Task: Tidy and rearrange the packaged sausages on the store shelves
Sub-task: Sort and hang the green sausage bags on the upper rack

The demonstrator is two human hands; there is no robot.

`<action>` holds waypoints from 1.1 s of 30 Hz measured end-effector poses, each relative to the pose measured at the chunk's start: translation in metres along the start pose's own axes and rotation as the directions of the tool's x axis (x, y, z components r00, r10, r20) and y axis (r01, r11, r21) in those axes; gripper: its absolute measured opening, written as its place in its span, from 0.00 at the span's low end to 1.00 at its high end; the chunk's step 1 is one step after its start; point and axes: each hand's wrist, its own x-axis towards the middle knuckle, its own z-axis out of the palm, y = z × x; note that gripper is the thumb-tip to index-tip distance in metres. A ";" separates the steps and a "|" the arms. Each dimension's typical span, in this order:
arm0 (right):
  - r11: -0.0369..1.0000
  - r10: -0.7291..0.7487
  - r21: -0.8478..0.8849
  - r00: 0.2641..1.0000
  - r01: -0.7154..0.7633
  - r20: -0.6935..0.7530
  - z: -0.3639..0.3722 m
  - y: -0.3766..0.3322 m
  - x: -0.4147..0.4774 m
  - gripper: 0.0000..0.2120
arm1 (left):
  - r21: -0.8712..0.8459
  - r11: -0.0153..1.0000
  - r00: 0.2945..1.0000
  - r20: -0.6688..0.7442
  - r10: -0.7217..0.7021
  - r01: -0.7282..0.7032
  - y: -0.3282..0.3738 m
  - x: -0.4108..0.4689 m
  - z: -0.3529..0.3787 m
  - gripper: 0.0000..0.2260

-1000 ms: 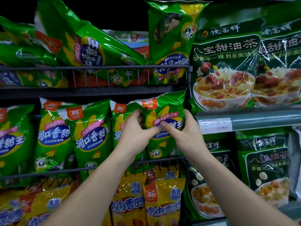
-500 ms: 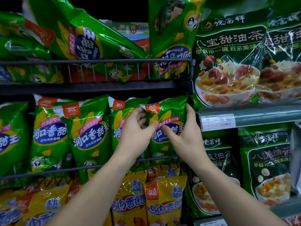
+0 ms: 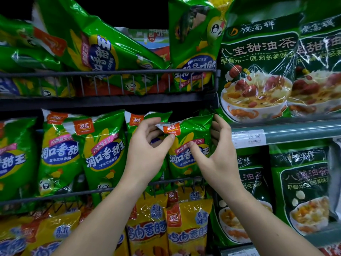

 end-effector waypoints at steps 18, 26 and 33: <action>0.735 -0.333 -0.589 0.935 0.337 0.119 0.017 0.034 -0.024 0.32 | 0.098 0.995 0.997 -0.077 0.014 -0.007 -0.004 0.025 0.011 0.18; 0.731 -0.219 -0.616 0.955 0.295 0.199 0.021 0.039 -0.013 0.35 | 0.132 0.990 0.990 -0.127 0.059 -0.042 -0.012 0.024 0.004 0.16; 0.749 -0.218 -0.589 0.952 0.304 0.215 0.018 0.041 -0.011 0.34 | 0.126 0.992 0.995 -0.093 0.021 -0.009 -0.014 0.013 -0.001 0.15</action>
